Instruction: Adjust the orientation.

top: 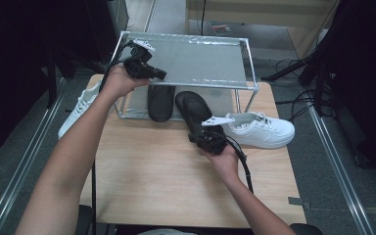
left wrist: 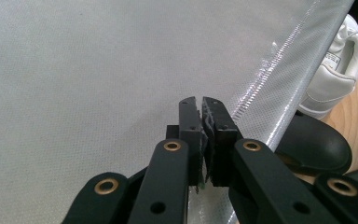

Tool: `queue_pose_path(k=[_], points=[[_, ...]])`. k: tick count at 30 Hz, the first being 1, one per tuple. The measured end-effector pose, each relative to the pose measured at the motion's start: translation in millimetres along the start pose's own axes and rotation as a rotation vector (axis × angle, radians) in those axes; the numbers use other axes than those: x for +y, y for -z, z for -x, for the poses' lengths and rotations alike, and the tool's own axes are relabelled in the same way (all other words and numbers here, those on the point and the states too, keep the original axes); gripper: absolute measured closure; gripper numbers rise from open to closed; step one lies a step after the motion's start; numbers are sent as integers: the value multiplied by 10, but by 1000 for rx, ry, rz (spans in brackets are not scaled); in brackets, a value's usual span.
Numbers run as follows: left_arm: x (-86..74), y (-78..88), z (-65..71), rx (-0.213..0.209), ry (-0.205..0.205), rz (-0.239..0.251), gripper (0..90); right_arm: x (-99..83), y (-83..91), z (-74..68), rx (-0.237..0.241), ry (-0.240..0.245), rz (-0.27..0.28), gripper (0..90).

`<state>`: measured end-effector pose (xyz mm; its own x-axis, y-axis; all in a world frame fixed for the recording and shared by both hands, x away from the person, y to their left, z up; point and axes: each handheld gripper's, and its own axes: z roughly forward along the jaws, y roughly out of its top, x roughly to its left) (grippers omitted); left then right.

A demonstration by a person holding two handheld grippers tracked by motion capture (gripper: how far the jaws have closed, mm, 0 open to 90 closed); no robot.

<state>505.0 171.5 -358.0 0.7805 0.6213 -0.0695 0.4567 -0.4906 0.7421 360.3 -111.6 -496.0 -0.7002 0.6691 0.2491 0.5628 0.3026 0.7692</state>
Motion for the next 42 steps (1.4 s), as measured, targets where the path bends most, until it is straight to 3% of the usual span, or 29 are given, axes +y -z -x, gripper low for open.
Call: queue_pose_path(k=[9, 19, 29, 42], points=[[-8, -1, 6, -1, 3, 8, 875, -166, 305, 132, -31, -27, 21, 900], [-13, 2, 5, 1, -3, 9, 875, -346, 485, 242, -76, -37, -17, 900], [-21, 4, -2, -3, -3, 13, 874, -454, 457, 318, -121, -37, -56, 900], [-20, 5, 2, 1, -1, 11, 871, -425, 383, 311, -124, -34, -53, 900]])
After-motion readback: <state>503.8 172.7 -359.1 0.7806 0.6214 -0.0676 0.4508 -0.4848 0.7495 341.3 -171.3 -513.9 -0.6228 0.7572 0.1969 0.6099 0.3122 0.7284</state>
